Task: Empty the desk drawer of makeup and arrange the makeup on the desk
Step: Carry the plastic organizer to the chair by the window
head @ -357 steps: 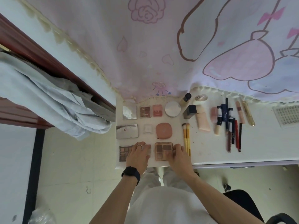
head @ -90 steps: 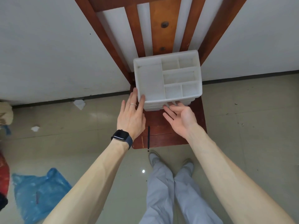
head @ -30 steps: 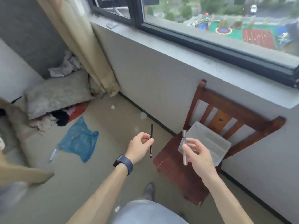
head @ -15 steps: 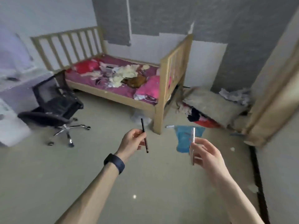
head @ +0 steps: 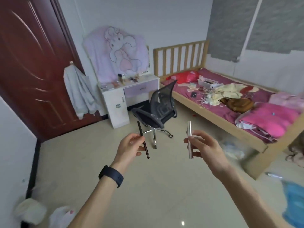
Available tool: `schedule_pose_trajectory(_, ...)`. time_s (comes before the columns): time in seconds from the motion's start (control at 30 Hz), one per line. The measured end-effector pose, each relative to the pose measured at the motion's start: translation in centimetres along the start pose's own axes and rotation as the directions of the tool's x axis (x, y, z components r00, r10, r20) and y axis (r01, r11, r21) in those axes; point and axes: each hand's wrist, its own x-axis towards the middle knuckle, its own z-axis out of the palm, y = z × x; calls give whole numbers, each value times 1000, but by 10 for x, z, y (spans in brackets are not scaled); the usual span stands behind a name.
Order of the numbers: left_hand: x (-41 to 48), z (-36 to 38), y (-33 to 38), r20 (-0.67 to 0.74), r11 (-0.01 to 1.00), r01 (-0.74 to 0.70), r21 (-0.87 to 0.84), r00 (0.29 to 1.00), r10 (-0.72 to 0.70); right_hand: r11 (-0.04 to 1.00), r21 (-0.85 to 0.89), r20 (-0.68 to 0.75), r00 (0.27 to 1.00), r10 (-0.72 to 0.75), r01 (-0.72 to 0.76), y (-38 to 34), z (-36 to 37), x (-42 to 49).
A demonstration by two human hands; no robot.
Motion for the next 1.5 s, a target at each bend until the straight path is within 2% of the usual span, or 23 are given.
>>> schedule_pose_trajectory(0.2, 92, -77, 29, -131, 998, -26, -57, 991, 19, 998, 44, 115, 992, -50, 45, -16, 96, 104)
schedule_pose_trajectory(0.43, 232, -119, 69, -212, 991, -92, -94, 975, 70, 993, 95, 185, 979, -91, 74, -26, 162, 261)
schedule_pose_trajectory(0.83, 490, -168, 115, -343, 996, -22, -90, 939, -10, 996, 77, 354, 933, -67, 42, -76, 285, 550)
schedule_pose_trajectory(1.2, 779, -249, 95, -257, 993, 52, -110, 963, -79, 1000, -22, 278, 961, 1, 5, -58, 411, 791)
schedule_pose_trajectory(1.5, 999, -253, 90, -95, 979, 196, -49, 975, -200, 993, -26, 168, 979, 118, -115, -31, 475, 974)
